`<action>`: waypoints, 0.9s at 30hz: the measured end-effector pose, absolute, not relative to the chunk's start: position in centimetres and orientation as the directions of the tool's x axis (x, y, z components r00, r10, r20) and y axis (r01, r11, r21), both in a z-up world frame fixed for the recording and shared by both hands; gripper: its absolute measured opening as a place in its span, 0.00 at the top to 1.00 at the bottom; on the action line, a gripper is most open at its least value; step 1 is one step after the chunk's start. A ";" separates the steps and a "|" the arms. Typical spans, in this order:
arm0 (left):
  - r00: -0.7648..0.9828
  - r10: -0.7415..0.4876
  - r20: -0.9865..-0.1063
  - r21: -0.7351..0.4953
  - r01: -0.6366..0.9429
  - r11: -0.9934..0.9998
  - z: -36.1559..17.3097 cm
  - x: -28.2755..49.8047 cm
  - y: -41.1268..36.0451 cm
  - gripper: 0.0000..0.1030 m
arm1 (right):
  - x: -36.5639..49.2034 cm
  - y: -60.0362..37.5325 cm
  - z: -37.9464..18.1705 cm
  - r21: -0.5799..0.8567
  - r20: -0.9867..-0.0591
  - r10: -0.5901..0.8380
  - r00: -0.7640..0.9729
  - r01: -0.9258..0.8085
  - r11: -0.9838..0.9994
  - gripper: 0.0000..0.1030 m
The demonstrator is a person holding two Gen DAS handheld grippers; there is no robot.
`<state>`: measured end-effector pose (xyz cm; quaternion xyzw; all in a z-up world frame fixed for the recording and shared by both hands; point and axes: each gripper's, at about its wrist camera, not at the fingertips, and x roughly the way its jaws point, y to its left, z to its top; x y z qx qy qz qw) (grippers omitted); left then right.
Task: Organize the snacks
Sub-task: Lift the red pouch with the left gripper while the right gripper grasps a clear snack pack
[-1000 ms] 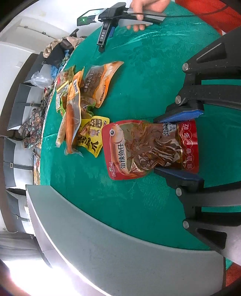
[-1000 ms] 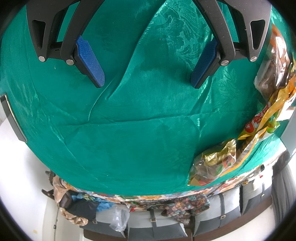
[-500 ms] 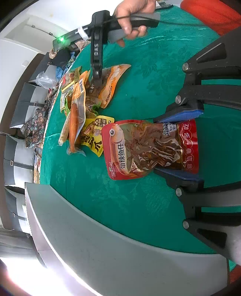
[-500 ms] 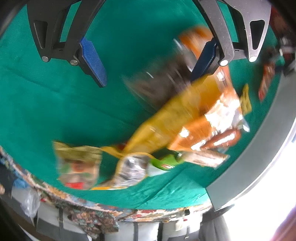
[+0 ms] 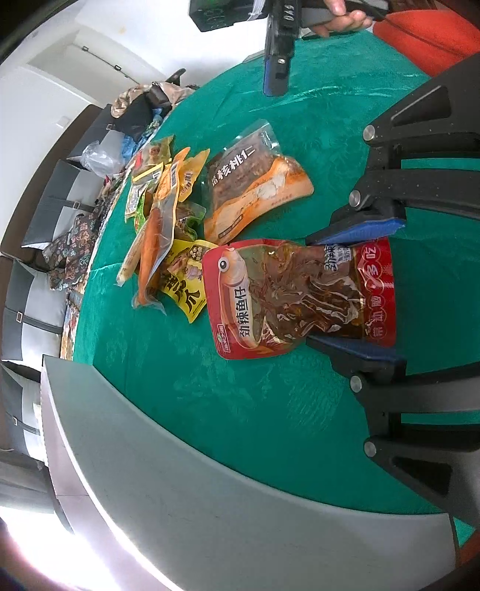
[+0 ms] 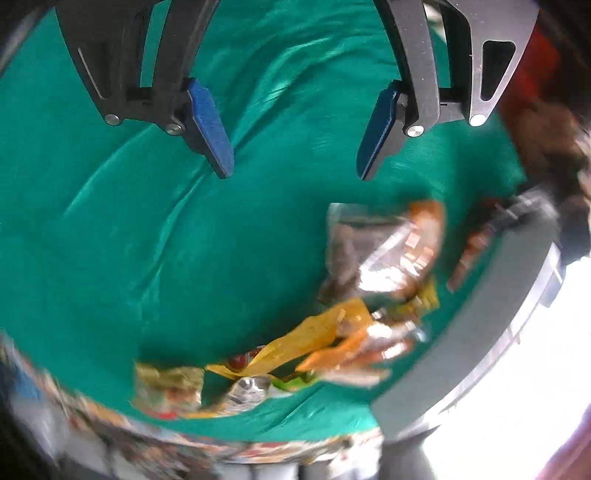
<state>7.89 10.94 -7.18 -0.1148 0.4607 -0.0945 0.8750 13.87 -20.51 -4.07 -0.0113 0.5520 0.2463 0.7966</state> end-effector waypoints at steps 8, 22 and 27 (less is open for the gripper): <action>0.560 -0.260 -0.786 -0.280 0.052 0.959 -7.1 7.7 11.1 0.56 | 20.6 -12.7 -6.4 0.271 -0.900 0.363 0.241 -0.342 0.900 0.27; 0.580 -0.287 -0.762 -0.322 0.044 0.946 -6.5 7.4 11.6 0.56 | 18.8 -8.8 -5.0 0.172 -0.930 0.273 0.246 -0.366 0.915 0.73; 0.592 -0.317 -0.741 -0.344 0.071 0.936 -5.3 6.4 11.2 0.56 | 15.5 -14.2 -3.7 0.385 -0.855 0.454 0.249 -0.281 0.879 0.73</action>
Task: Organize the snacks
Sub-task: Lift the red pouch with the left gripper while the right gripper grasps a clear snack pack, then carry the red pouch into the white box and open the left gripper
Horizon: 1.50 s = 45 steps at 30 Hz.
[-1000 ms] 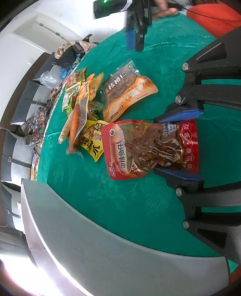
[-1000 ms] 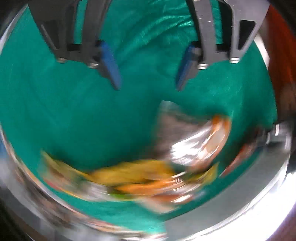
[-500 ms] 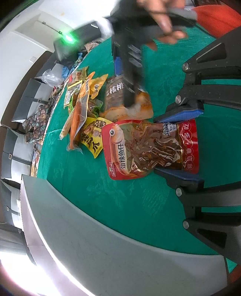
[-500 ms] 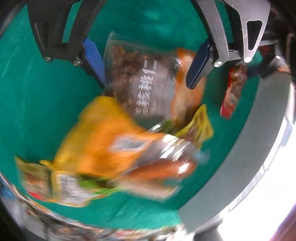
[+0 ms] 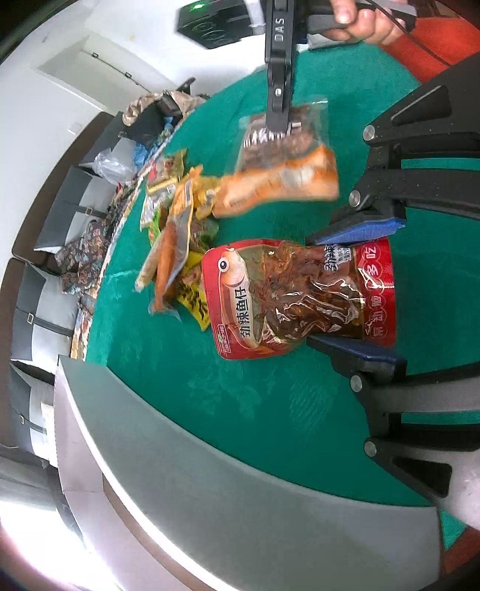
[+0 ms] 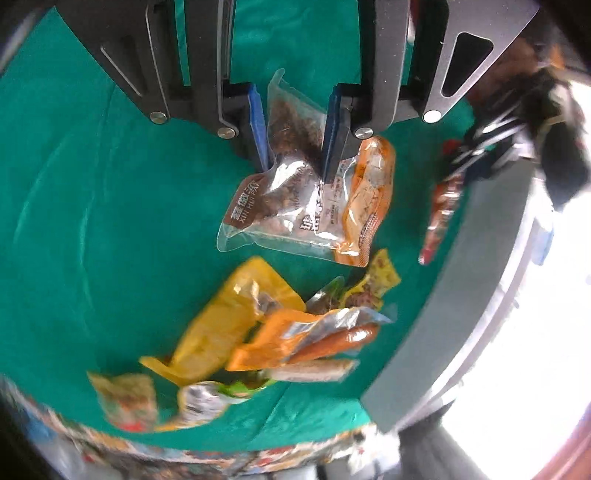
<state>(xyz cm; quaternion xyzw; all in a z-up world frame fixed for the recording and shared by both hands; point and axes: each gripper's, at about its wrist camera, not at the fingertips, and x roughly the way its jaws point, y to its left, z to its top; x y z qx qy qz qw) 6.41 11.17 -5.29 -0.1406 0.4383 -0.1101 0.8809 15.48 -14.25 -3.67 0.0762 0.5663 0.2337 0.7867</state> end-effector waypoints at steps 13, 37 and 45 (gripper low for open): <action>0.769 -0.227 -0.598 -0.451 -0.088 0.888 7.3 4.0 24.3 0.56 | 16.2 -9.5 6.7 0.731 -0.540 0.778 0.321 -0.280 0.622 0.72; 0.711 0.263 -0.652 0.106 -0.257 0.960 4.7 10.7 25.1 0.01 | 13.8 -19.6 -6.8 -0.112 -0.799 -0.037 0.600 -0.089 0.990 0.23; 0.646 0.269 -0.714 0.184 -0.198 0.963 3.1 10.6 21.0 0.02 | 15.5 -30.1 -7.5 -0.087 -0.771 -0.139 0.622 0.114 0.990 0.23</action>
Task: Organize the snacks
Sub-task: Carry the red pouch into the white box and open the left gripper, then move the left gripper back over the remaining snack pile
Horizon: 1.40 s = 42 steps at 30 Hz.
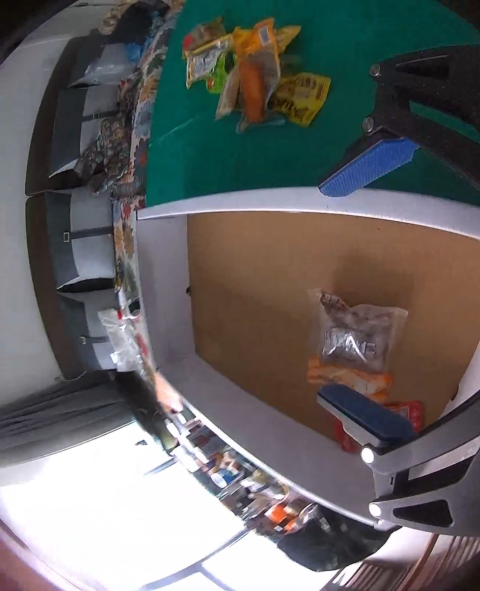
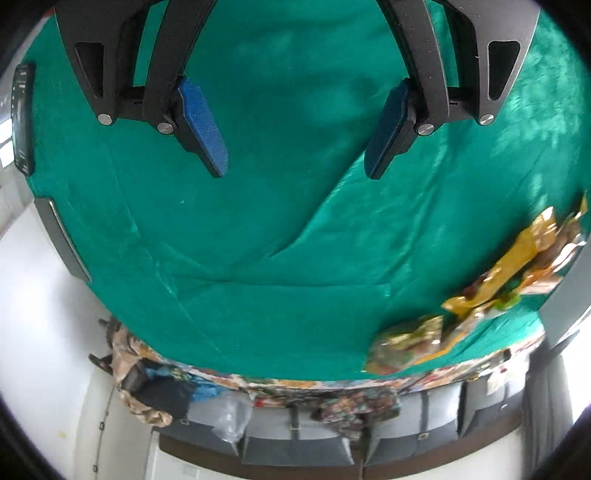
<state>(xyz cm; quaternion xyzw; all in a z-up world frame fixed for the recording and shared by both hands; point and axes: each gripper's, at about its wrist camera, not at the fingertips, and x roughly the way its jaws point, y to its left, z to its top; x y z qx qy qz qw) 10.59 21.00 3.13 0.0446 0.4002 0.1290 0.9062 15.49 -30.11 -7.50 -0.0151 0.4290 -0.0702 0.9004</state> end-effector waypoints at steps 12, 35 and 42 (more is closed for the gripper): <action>0.798 0.395 -0.455 0.273 -0.297 0.915 8.3 6.1 15.8 0.01 | 15.0 -32.2 -7.3 -0.014 -0.789 -0.089 0.607 0.126 0.992 0.15; 0.521 -0.023 -0.853 -0.009 0.030 1.000 -7.4 10.9 3.4 0.00 | 14.8 -32.3 -7.3 -0.009 -0.790 -0.086 0.607 0.128 0.992 0.14; 0.573 -0.015 -0.819 -0.015 0.005 1.000 -7.3 10.3 4.5 0.00 | 14.8 -32.3 -7.3 -0.009 -0.790 -0.085 0.607 0.128 0.992 0.14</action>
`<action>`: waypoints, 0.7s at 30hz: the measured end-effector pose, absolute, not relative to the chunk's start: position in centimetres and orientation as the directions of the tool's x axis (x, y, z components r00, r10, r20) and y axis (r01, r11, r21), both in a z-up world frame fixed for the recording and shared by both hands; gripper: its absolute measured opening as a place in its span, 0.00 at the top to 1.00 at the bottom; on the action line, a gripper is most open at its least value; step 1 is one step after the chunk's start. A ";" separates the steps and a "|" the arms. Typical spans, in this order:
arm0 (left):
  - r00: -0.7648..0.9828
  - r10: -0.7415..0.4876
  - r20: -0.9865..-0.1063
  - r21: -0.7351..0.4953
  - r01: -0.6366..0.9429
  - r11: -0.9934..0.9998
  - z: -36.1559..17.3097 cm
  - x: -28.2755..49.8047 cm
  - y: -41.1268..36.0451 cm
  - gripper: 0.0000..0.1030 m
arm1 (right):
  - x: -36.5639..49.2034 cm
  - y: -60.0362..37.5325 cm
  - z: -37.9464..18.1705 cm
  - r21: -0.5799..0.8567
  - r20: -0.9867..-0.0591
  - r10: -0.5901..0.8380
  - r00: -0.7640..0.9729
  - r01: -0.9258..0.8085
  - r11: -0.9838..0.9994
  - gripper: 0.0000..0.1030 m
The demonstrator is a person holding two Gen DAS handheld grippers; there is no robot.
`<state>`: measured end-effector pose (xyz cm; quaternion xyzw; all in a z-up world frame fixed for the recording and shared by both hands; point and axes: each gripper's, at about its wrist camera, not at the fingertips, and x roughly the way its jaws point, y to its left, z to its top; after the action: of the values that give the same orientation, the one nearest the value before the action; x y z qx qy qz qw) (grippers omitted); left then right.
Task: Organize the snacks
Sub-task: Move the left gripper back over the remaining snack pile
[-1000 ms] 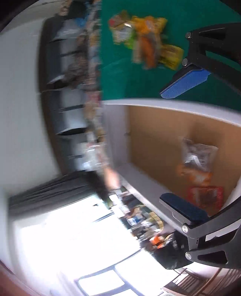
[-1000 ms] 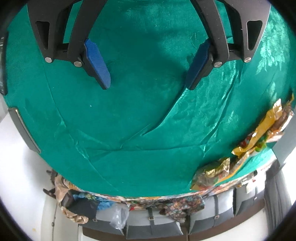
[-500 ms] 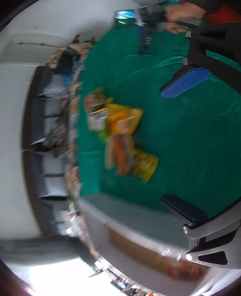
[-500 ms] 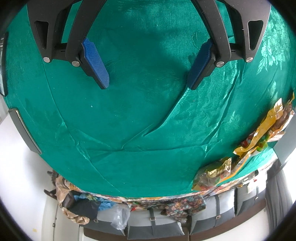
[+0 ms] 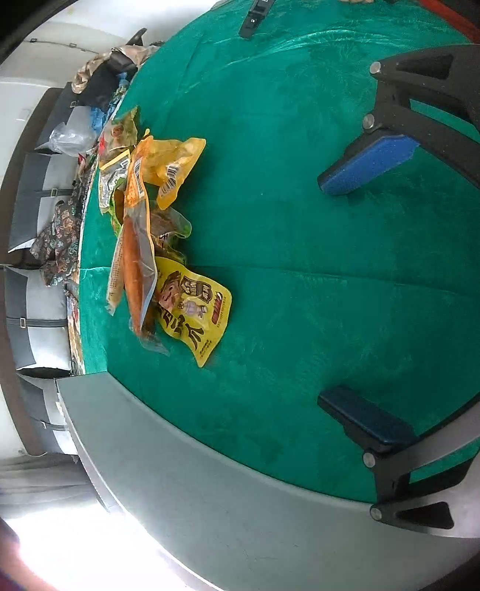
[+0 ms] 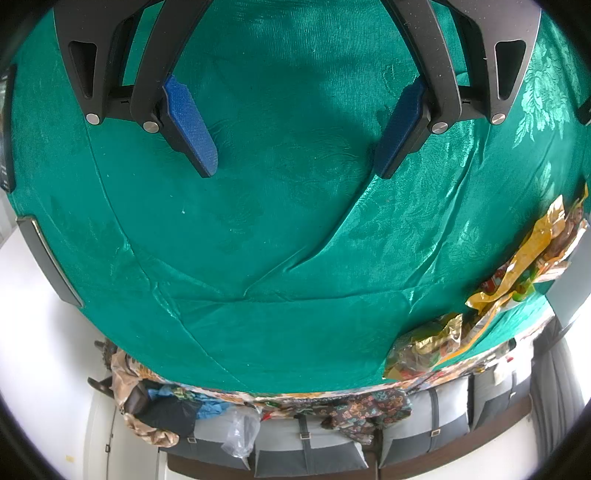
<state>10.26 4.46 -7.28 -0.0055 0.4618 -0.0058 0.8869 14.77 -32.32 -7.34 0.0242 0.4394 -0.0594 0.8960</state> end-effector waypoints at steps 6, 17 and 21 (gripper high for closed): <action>0.575 -0.018 -0.818 -0.016 0.009 1.000 -7.6 10.7 4.4 0.00 | 14.8 -32.3 -7.3 -0.008 -0.790 -0.085 0.607 0.127 0.992 0.14; 0.575 -0.018 -0.818 -0.016 0.009 1.000 -7.7 11.0 4.4 0.00 | 14.7 -32.3 -7.3 -0.008 -0.790 -0.084 0.607 0.127 0.992 0.14; 0.576 -0.018 -0.818 -0.016 0.009 1.000 -7.7 11.0 4.4 0.00 | 14.7 -32.3 -7.3 -0.008 -0.790 -0.084 0.607 0.127 0.992 0.14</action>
<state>10.96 4.39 -7.74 -0.0052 0.4606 -0.0076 0.8876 14.74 -32.34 -7.31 0.0245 0.4393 -0.0587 0.8961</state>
